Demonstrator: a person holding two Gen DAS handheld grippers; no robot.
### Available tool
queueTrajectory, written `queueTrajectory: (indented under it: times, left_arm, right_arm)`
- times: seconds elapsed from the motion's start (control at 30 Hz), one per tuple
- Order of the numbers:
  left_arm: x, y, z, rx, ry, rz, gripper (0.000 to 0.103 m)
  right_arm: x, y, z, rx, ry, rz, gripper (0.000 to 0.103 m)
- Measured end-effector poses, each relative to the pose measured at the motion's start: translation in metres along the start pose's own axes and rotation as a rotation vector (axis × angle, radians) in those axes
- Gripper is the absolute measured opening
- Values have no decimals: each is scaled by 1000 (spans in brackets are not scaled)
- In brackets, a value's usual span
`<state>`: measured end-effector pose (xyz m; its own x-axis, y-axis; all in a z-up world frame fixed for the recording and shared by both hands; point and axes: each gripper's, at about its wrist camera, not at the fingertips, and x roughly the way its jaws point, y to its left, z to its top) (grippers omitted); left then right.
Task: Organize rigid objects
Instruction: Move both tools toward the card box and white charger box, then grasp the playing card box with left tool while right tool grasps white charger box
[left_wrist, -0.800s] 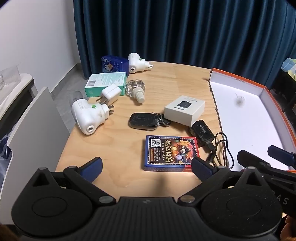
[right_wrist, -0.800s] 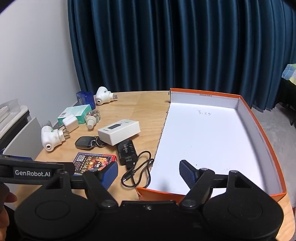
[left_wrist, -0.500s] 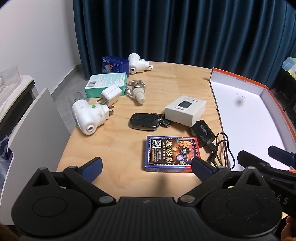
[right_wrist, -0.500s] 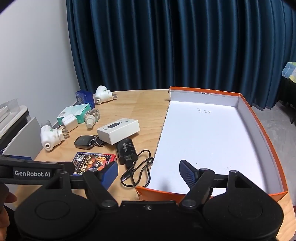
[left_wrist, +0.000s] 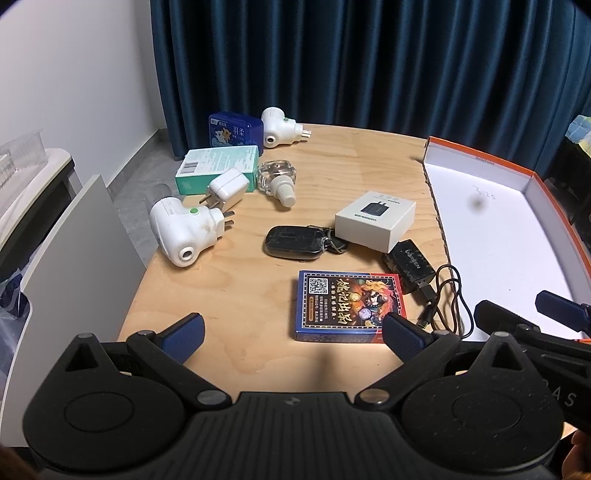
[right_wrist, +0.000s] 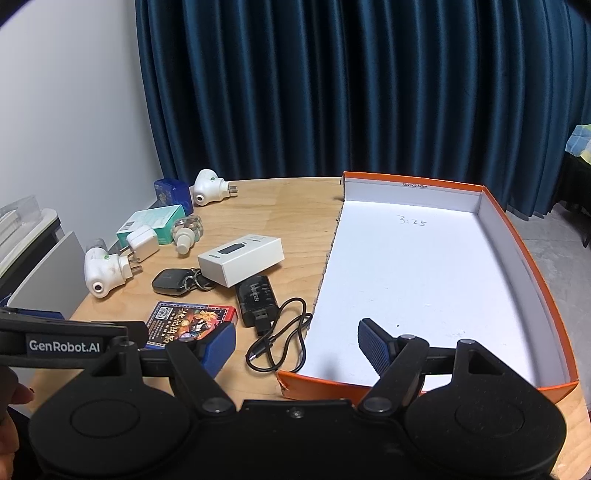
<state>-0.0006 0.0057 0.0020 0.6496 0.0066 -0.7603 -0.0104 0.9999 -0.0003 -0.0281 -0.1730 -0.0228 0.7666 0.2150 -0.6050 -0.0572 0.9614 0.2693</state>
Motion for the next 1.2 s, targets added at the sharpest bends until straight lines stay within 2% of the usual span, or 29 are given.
queueTrajectory:
  times: [0.27,0.47,0.73,0.97,1.2]
  left_arm:
    - [-1,4,0,12,15,23,103]
    - [1,5,-1,14,57,38,103]
    - [3,2,-3,35,28,66,103]
    - [14,-6,-4,21,30,45,103]
    - [47,-30,-2,49,73,21,103]
  right_arm:
    - [0,3,1,-13,1,5,86]
    - [2,6,1,-25,7,7,86]
    - [4,5,1,-31,13,4,86]
    - [3,-4,3,-15,-12,-25,86]
    - [6,-31,10,47,-15,-76,86]
